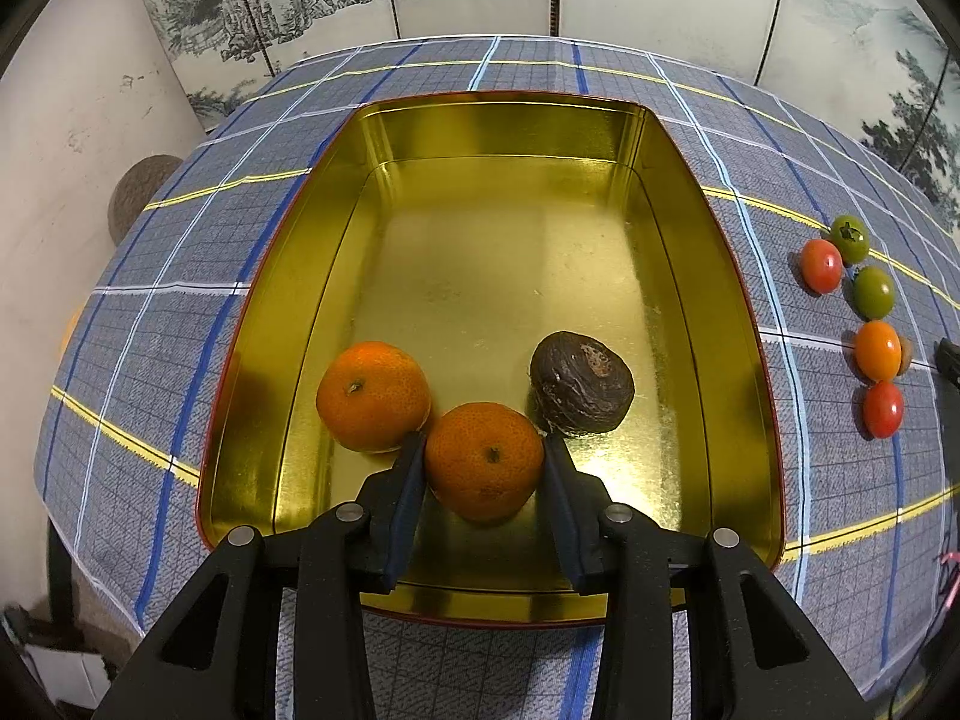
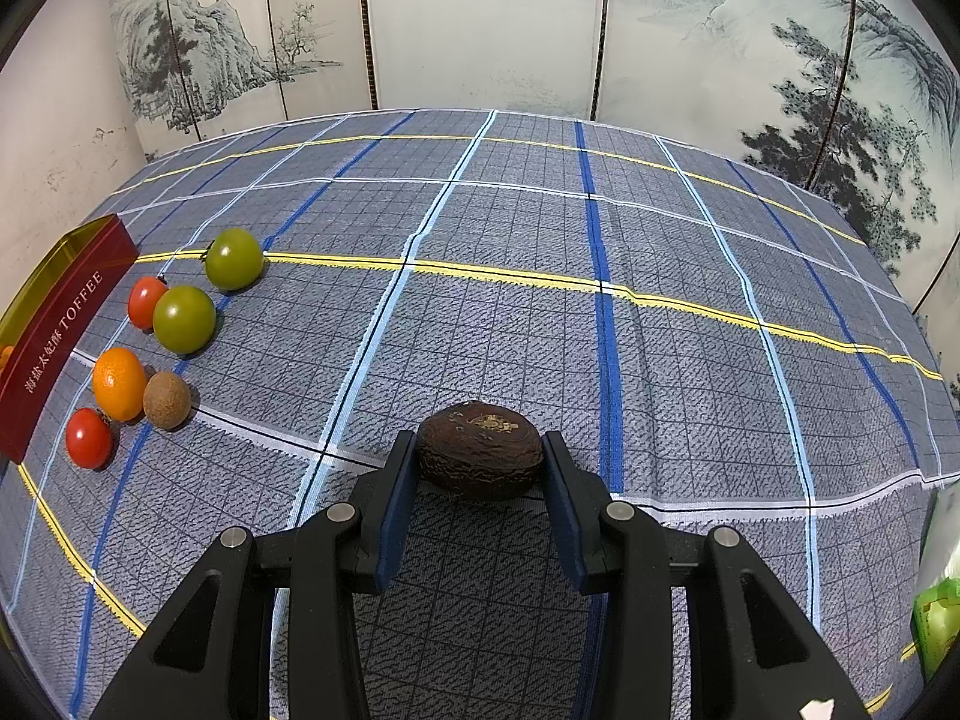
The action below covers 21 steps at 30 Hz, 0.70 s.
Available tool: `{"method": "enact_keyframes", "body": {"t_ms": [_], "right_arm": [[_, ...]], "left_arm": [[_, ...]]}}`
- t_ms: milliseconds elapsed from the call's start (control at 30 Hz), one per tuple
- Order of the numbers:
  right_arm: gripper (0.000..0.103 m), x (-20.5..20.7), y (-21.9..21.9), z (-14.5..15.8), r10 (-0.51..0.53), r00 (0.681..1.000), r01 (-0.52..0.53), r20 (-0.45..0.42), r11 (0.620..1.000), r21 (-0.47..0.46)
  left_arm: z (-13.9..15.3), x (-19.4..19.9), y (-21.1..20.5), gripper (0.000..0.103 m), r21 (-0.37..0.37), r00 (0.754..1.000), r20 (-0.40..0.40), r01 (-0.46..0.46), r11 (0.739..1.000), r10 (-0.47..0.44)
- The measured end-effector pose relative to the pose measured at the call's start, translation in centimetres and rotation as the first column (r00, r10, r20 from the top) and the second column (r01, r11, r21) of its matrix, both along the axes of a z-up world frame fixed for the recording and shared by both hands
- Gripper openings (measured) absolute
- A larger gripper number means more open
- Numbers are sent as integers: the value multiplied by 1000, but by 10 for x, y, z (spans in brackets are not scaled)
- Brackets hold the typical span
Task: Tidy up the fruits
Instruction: 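Lower the tangerine beside the first one and open the left gripper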
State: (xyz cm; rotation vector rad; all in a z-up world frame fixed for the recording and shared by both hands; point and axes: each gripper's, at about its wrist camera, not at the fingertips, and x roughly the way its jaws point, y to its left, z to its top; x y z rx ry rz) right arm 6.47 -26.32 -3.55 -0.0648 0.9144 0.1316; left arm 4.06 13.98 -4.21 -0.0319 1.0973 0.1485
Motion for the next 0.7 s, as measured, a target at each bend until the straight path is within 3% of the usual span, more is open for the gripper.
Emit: {"method": "enact_keyframes", "body": {"t_ms": [167, 367, 700], "right_arm": [[38, 0, 0, 0, 0, 1000, 0, 0, 1000, 0], [38, 0, 0, 0, 0, 1000, 0, 0, 1000, 0], [37, 0, 0, 0, -2, 1000, 2, 1, 1000, -3]], "left_arm": [[0, 0, 0, 41, 0, 1000, 0, -1, 1000, 1], [5, -3, -3, 50, 2, 1000, 24, 4, 1000, -4], [26, -15, 2, 54, 15, 994, 107, -31, 999, 30]]}}
